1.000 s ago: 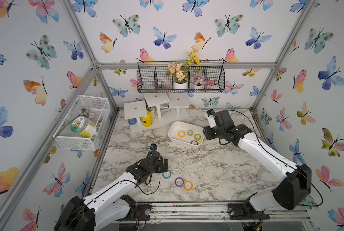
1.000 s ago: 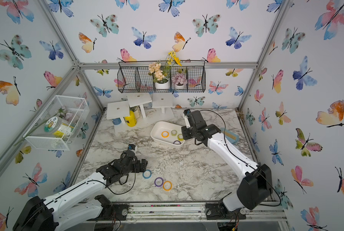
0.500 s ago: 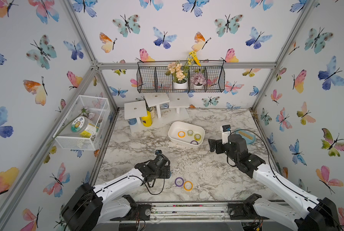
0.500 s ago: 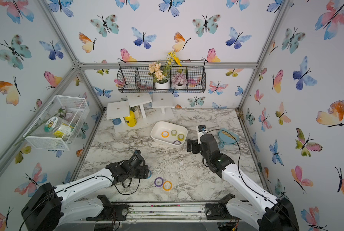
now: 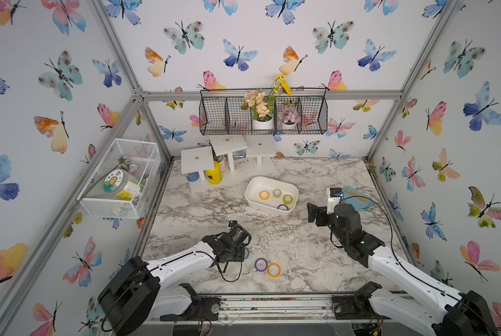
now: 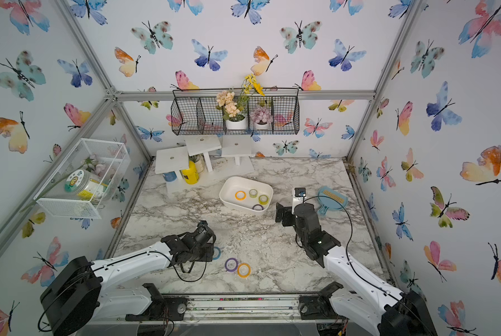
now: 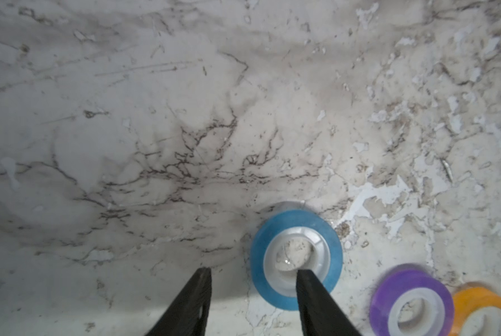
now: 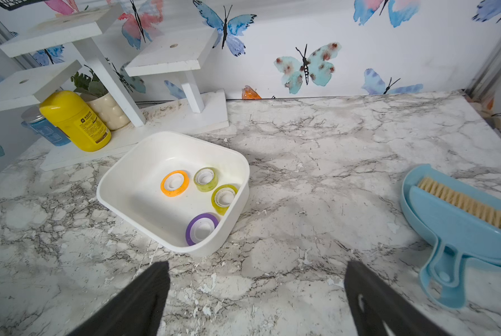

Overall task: Put the transparent tape into the storage box
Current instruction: Pick up the tape at the center of the board.

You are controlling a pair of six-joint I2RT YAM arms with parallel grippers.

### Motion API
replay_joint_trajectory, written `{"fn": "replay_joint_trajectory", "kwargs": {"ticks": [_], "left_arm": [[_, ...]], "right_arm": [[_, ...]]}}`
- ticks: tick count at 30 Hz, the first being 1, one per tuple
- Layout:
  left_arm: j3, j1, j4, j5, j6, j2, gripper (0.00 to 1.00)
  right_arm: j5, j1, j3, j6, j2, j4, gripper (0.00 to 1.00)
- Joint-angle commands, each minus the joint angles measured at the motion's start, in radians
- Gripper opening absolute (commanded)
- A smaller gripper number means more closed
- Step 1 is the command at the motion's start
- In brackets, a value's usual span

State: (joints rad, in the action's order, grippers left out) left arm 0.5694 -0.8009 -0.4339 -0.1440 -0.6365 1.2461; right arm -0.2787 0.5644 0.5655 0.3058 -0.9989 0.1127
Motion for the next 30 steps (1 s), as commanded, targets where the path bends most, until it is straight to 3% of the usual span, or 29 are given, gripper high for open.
{"fn": "replay_joint_trajectory", "kwargs": {"ticks": [1, 14, 22, 30], "left_arm": [[0.002, -0.005, -0.011, -0.014, 0.003, 0.022, 0.51], [0.053, -0.041, -0.032, -0.032, 0.011, 0.144, 0.40], [0.056, -0.045, -0.043, 0.002, 0.022, 0.203, 0.21], [0.047, -0.045, -0.041, 0.027, 0.030, 0.164, 0.16]], "right_arm": [[-0.033, 0.000, -0.015, 0.012, 0.008, 0.028, 0.99], [-0.036, 0.000, -0.018, 0.014, 0.008, 0.027, 0.99], [-0.037, 0.000, -0.022, 0.015, 0.013, 0.027, 0.99], [-0.033, 0.001, -0.021, 0.016, 0.008, 0.027, 0.99]]}}
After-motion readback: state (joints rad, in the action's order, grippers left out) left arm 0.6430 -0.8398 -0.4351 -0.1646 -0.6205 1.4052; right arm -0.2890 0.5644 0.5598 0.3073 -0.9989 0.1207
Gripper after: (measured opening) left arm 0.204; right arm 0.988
